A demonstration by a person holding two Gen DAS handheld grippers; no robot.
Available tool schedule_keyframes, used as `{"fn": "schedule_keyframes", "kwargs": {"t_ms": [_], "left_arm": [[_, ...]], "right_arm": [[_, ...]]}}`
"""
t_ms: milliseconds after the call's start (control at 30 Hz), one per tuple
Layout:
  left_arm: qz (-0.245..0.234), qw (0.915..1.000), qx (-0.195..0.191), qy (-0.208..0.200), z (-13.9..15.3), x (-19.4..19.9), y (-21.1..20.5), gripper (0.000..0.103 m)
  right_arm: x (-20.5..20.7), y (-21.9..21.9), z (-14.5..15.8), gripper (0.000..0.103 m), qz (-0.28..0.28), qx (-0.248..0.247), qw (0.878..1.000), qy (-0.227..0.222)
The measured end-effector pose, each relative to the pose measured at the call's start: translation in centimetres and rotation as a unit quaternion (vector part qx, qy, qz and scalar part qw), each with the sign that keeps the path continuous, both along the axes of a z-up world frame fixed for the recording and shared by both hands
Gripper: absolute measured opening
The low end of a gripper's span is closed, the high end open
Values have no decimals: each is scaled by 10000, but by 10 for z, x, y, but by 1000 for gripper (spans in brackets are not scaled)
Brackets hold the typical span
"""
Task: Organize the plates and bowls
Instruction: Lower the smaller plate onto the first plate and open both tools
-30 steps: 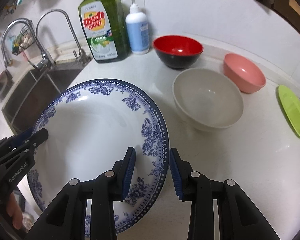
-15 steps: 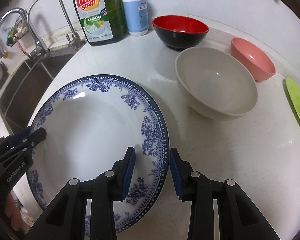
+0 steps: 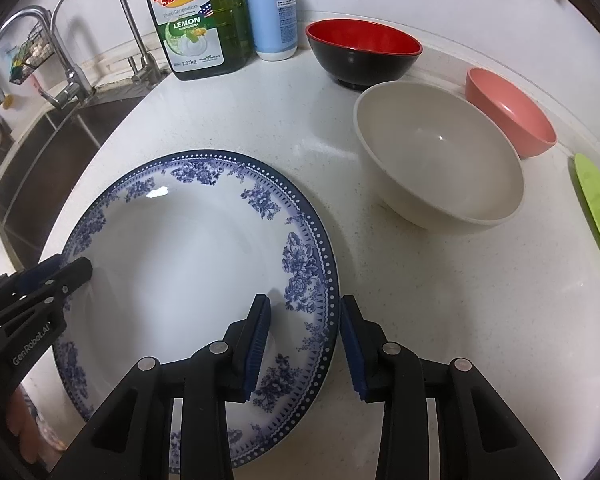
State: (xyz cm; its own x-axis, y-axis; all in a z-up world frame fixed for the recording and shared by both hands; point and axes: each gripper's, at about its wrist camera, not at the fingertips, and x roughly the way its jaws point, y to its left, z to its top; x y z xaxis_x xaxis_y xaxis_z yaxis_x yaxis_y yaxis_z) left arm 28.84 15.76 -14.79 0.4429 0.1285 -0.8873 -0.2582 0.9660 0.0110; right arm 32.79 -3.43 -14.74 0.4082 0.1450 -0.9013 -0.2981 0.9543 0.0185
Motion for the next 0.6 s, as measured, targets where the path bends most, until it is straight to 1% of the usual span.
{"fn": "schedule_keyframes", "kwargs": {"t_ms": [200, 267, 300, 333, 400, 467, 533, 600], "left_arm": [[-41, 9999, 85, -35, -1, 0, -1, 35], [-16, 9999, 119, -73, 1, 0, -1, 37], [-20, 9999, 125, -84, 2, -1, -2, 39], [-46, 9999, 122, -102, 4, -1, -2, 44], [-82, 9996, 194, -208, 10, -2, -5, 48], [-119, 9992, 239, -299, 16, -4, -8, 49], [-195, 9987, 220, -417, 26, -4, -12, 60], [-278, 9979, 218, -551, 34, -4, -16, 63]], "right_arm": [[-1, 0, 0, 38, 42, -18, 10000, -36], [-1, -1, 1, 39, 41, 44, 10000, -69], [-1, -2, 3, 46, 34, 60, 9999, -109], [-2, -2, 5, 51, 30, 68, 9999, -148], [-4, -4, 10, 51, 58, 87, 9996, -275], [-7, -7, 17, 51, 61, 132, 9992, -368], [-10, -11, 23, 51, 42, 254, 9989, -399], [-12, -16, 29, 51, 36, 363, 9983, -462]]}}
